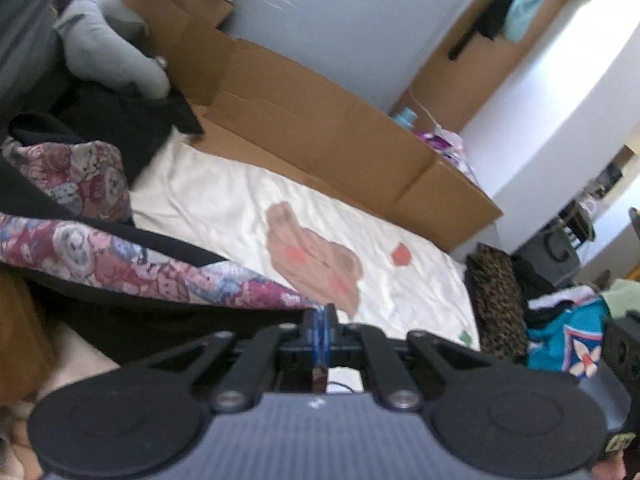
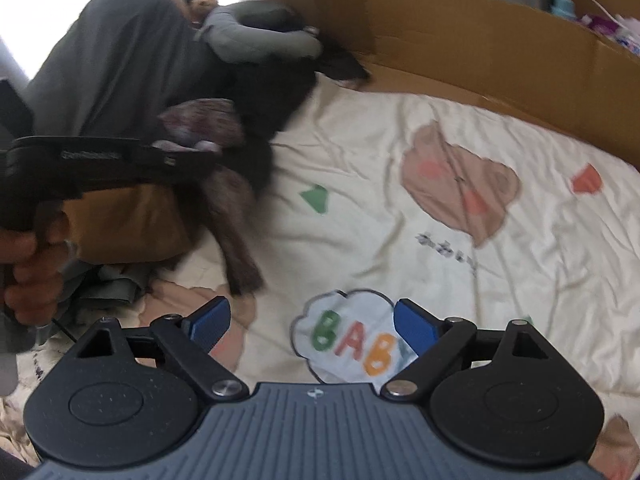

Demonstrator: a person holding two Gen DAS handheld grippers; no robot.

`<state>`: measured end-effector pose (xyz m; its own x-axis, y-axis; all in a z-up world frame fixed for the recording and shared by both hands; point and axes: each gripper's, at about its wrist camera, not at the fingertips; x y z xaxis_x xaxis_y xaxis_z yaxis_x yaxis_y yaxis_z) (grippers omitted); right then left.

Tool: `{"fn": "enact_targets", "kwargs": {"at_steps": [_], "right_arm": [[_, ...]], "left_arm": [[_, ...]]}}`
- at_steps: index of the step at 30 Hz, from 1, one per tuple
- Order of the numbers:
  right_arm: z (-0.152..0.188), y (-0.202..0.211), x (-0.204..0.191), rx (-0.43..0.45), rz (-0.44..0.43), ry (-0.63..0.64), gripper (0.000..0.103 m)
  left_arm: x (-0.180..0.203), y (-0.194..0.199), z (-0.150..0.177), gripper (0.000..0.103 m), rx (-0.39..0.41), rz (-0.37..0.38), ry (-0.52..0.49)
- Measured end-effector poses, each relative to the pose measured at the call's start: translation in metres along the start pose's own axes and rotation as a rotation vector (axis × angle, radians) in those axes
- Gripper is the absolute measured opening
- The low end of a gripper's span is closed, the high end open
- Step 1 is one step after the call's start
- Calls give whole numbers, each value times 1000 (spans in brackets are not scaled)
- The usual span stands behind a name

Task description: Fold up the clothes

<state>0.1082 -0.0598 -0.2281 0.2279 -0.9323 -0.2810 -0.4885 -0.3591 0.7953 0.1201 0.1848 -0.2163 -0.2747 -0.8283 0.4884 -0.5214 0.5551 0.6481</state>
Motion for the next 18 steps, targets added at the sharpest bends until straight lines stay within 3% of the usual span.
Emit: {"fn": "enact_targets", "kwargs": {"at_steps": [12, 18], "right_arm": [[-4, -23, -40, 20, -95, 125, 81], [-3, -31, -48, 21, -114, 157, 62]], "left_arm": [[14, -18, 0, 1, -39, 100, 17], [16, -15, -2, 1, -40, 131, 7]]}}
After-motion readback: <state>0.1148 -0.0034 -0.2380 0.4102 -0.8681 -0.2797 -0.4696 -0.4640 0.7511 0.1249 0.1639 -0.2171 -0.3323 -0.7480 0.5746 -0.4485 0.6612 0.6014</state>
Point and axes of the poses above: each gripper's, at about its wrist camera, not at the fingertips, and y roughly against the way its jaws point, x to its right, z to its underside
